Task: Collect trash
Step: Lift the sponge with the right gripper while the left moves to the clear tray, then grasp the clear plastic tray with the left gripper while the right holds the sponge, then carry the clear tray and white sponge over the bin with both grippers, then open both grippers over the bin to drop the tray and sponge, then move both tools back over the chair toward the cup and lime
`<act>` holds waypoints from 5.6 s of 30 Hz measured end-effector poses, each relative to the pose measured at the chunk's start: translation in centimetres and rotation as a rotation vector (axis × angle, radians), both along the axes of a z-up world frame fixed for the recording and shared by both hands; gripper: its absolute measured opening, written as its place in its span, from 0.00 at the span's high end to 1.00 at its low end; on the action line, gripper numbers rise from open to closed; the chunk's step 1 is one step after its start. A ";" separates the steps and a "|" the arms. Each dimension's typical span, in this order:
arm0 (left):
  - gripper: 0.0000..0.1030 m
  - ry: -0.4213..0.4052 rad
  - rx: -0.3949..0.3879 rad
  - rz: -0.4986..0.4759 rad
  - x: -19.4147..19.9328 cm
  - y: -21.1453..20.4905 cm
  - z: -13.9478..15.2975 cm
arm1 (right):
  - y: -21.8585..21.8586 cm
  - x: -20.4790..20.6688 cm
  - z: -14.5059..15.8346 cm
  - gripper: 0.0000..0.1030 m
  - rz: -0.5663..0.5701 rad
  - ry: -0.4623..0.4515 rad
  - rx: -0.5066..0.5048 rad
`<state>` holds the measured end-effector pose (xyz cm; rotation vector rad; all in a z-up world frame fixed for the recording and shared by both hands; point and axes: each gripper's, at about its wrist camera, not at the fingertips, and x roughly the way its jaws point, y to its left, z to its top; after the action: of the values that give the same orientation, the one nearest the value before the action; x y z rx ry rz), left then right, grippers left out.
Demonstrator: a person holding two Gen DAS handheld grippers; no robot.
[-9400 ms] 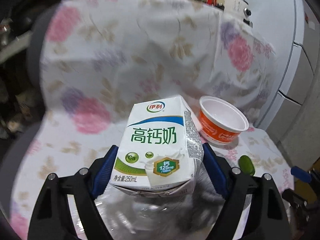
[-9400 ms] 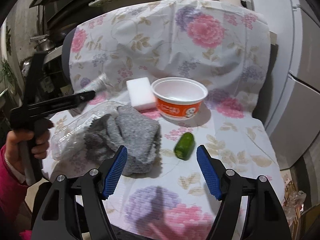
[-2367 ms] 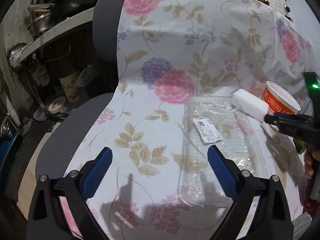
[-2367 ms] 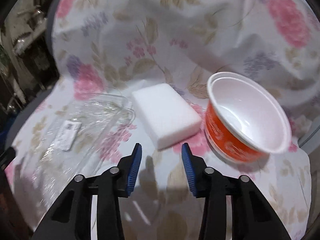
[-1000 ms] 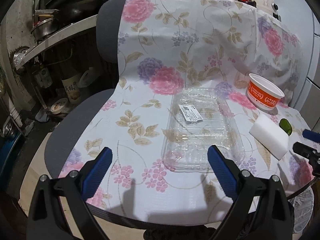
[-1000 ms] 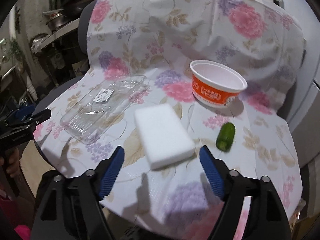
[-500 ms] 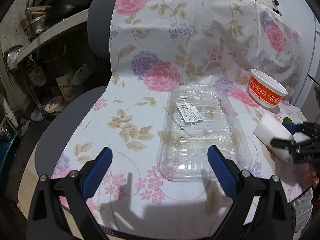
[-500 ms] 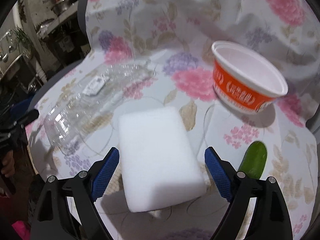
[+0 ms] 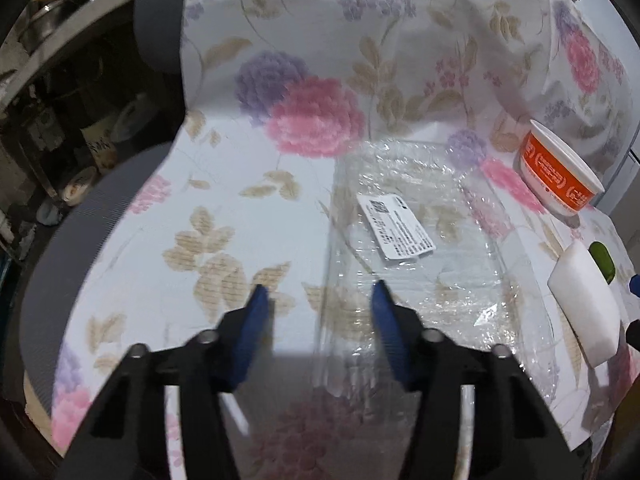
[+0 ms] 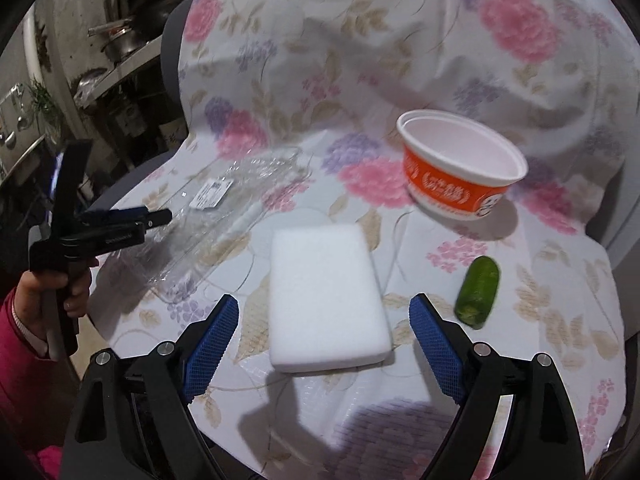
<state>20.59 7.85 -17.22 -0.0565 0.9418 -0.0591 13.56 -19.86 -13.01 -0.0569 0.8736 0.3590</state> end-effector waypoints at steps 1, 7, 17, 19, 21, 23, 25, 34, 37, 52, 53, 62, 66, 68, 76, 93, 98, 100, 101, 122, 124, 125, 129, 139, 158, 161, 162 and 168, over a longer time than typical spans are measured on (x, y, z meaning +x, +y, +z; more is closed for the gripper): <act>0.73 0.002 -0.008 -0.010 0.1 -0.1 0.0 | 0.0 0.1 0.0 0.16 0.000 -0.001 -0.002; 0.94 -0.078 -0.020 -0.027 -1.5 -0.5 2.1 | 0.0 0.4 -0.6 0.16 -0.002 0.019 -0.015; 0.95 -0.239 -0.084 -0.010 -6.5 -0.2 7.4 | 0.9 1.4 -2.2 0.26 0.058 0.038 -0.049; 0.95 -0.232 -0.094 -0.017 -6.5 -0.2 7.3 | 1.0 2.1 -2.7 0.27 0.056 0.065 -0.039; 0.95 -0.221 -0.077 -0.032 -6.4 -0.6 6.9 | 1.1 3.0 -3.5 0.26 0.059 0.107 -0.033; 0.95 -0.182 -0.068 -0.051 -6.1 -0.8 5.9 | 1.2 3.1 -3.9 0.25 0.053 0.122 -0.040; 0.91 -0.132 -0.078 -0.065 -5.9 -0.6 4.7 | 1.4 2.8 -4.0 0.25 0.063 0.129 -0.034; 0.80 -0.007 -0.123 -0.055 -4.3 0.4 0.8 | 1.5 1.6 -3.1 0.24 0.065 0.090 -0.073; 0.80 0.018 -0.117 -0.062 -3.1 0.4 0.1 | 1.6 1.6 -2.8 0.24 0.066 0.076 -0.085; 0.95 -0.112 -0.097 -0.095 -5.9 -1.2 3.7 | 1.6 1.6 -2.2 0.38 0.049 0.068 -0.037; 0.95 -0.125 -0.105 -0.096 -6.2 -1.3 4.1 | 1.6 1.3 -1.8 0.39 0.044 0.049 -0.043; 0.96 -0.246 -0.152 -0.171 -10.0 -4.7 8.8 | -1.7 -3.3 3.2 0.40 -0.097 -0.068 0.000; 0.96 -0.275 -0.146 -0.208 -11.3 -6.7 9.8 | -3.8 -6.0 4.7 0.39 -0.146 -0.091 0.032; 0.96 -0.284 -0.147 -0.217 -11.6 -7.3 10.1 | -4.4 -6.9 5.2 0.39 -0.169 -0.095 0.027; 0.96 -0.303 -0.139 -0.278 -12.4 -10.7 10.2 | -8.3 -10.6 6.0 0.39 -0.301 -0.138 -0.018; 0.95 -0.290 -0.271 -0.803 -18.6 -32.8 8.5 | -25.0 -26.3 5.5 0.37 -0.851 -0.128 -0.097; 0.95 -0.212 -0.248 -0.907 -20.8 -38.4 5.8 | -28.2 -29.5 3.4 0.37 -0.957 -0.094 -0.097; 0.95 -0.200 -0.220 -0.948 -21.7 -40.4 4.9 | -29.4 -30.4 2.2 0.37 -0.992 -0.071 -0.081; 0.95 -0.189 -0.208 -0.968 -22.1 -41.4 4.5 | -29.9 -30.7 1.7 0.37 -1.006 -0.064 -0.074; 0.45 -0.165 -0.123 -0.949 -19.7 -41.7 4.3 | -33.6 -30.0 -1.8 0.24 -1.036 0.026 0.035; 0.39 -0.189 -0.115 -0.896 -19.0 -39.8 4.9 | -32.1 -28.8 -0.3 0.24 -0.990 -0.004 0.025; 0.38 -0.196 -0.105 -0.874 -18.7 -39.0 5.3 | -31.3 -28.3 0.3 0.24 -0.968 -0.018 0.019; 0.37 -0.218 -0.034 -0.747 -16.9 -34.1 6.2 | -27.3 -24.3 2.6 0.24 -0.846 -0.070 -0.009; 0.34 -0.216 -0.014 -0.398 -12.6 -18.1 7.5 | -16.2 -14.2 5.0 0.29 -0.553 -0.098 -0.050; 0.33 -0.199 0.079 0.035 -11.6 -1.9 8.7 | -5.5 -4.4 4.1 0.58 -0.292 -0.107 -0.016; 0.33 -0.196 0.071 0.038 -11.5 -1.7 8.6 | -5.7 -4.4 4.1 0.57 -0.291 -0.099 -0.011; 0.33 -0.195 0.073 0.038 -11.5 -1.7 8.6 | -5.7 -4.4 4.2 0.57 -0.293 -0.099 -0.015; 0.33 -0.193 0.082 0.039 -11.2 -1.8 8.3 | -6.4 -4.4 4.2 0.57 -0.314 -0.096 -0.022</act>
<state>9.34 6.07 -8.91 0.0072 0.7495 0.0100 9.15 -26.26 -8.78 0.0428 0.7764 0.0523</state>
